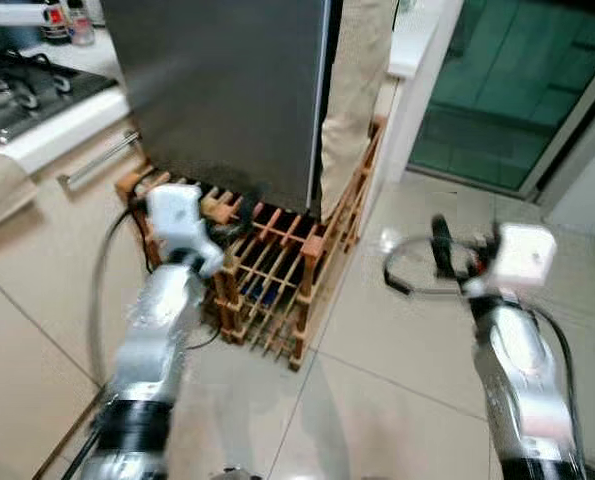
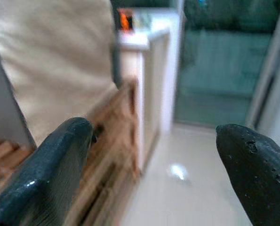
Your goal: Restocking fridge
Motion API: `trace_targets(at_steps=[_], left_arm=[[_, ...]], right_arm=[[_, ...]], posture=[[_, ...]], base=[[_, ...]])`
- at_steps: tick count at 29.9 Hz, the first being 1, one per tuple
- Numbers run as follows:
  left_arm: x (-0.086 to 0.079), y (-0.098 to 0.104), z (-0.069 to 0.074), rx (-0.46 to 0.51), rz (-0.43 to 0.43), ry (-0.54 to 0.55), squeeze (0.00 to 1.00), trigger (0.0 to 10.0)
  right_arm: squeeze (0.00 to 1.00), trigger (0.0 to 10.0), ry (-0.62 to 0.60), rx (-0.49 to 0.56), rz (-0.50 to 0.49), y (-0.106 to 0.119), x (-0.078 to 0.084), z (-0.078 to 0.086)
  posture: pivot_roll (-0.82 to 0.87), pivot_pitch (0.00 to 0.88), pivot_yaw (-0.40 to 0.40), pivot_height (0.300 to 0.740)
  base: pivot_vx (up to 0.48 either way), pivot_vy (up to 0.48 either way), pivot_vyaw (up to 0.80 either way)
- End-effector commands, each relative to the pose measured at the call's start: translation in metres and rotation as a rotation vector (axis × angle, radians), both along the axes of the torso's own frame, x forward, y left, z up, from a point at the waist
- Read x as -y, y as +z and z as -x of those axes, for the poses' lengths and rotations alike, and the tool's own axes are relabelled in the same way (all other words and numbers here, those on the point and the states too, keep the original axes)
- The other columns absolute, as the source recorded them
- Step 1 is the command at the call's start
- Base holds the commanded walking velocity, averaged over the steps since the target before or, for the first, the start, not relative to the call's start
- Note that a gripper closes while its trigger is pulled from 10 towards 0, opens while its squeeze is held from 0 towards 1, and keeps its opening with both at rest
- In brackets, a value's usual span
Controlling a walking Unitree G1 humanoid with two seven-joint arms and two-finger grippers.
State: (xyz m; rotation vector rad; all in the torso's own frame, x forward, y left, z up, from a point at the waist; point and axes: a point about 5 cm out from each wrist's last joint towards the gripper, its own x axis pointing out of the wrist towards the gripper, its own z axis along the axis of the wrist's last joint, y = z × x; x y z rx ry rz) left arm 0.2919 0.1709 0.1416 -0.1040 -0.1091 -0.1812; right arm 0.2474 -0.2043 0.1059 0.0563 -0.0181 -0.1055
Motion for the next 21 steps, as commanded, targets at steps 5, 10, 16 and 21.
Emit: trace_targets(at_steps=[5, 10, 16, 21], left_arm=[[0.022, 0.019, 0.007, 0.043, -0.016, -0.085, 0.0, 10.0], [0.043, 0.033, -0.007, 0.091, 0.009, -0.124, 0.0, 10.0], [0.049, 0.038, -0.015, 0.086, -0.002, -0.144, 0.0, 10.0], [0.049, 0.037, -0.017, 0.078, -0.007, -0.147, 0.0, 10.0]], right_arm=[[0.0, 10.0, -0.019, 0.015, 0.045, 0.01, 0.006, 0.012], [0.0, 10.0, 0.005, 0.026, 0.046, 0.015, -0.005, 0.001], [0.0, 10.0, 0.009, 0.046, 0.038, 0.022, -0.007, -0.009], [0.0, 10.0, 0.023, 0.053, 0.039, 0.024, -0.01, -0.014]], posture=[[-0.13, 0.013, -0.011, 0.74], [-0.14, 0.009, -0.003, 0.74], [-0.15, 0.001, 0.014, 0.74], [-0.15, 0.0, 0.014, 0.74]], base=[[0.0, 0.0, 0.0], [0.362, 0.0, 0.0], [0.456, 0.0, 0.0], [0.461, 0.0, 0.0]])
